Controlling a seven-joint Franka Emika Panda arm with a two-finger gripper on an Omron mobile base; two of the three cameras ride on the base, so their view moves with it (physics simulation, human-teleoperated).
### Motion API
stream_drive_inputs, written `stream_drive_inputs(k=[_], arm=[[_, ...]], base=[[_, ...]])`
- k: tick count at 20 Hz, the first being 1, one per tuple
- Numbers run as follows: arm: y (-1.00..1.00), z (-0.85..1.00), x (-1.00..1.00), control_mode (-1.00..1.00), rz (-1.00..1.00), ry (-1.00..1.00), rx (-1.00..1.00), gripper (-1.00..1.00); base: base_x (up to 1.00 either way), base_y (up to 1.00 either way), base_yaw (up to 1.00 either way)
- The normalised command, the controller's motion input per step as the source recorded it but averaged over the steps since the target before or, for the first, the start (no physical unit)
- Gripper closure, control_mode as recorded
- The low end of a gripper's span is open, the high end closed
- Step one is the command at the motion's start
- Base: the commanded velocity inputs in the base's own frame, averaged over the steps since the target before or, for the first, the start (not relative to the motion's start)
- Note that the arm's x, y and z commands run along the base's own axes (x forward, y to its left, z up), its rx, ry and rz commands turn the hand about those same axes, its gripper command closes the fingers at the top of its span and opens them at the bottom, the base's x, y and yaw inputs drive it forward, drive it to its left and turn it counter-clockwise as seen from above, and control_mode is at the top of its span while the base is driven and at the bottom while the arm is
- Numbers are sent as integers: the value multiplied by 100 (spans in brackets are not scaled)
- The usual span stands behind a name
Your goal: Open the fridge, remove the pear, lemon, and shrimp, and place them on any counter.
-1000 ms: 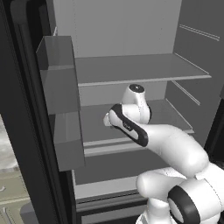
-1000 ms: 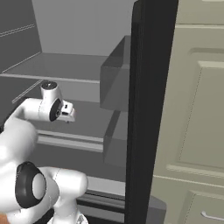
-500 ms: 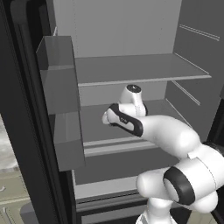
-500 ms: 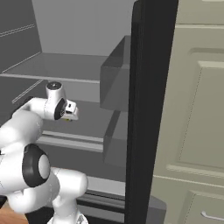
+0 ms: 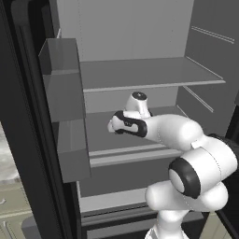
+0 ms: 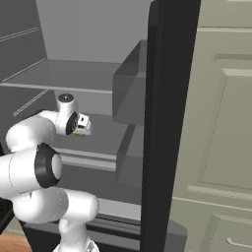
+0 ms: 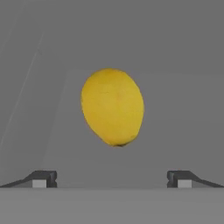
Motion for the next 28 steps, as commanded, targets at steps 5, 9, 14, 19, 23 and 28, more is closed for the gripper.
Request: stream_drive_inputs(k=[5,9,14,19,23,28], arm=[[12,-14,32,-100,0,0,0,-100],[8,-17,29,-100,0,0,0,-100],[3,-18,31,-100,0,0,0,-100],[0,-23,28,-100,0,0,0,-100],[8,-31,5,-100,0,0,0,-100],[9,-40,0,-100,0,0,0,100]], base=[[0,0,0],[0,0,0],[0,0,0],[0,0,0],[0,0,0],[0,0,0]])
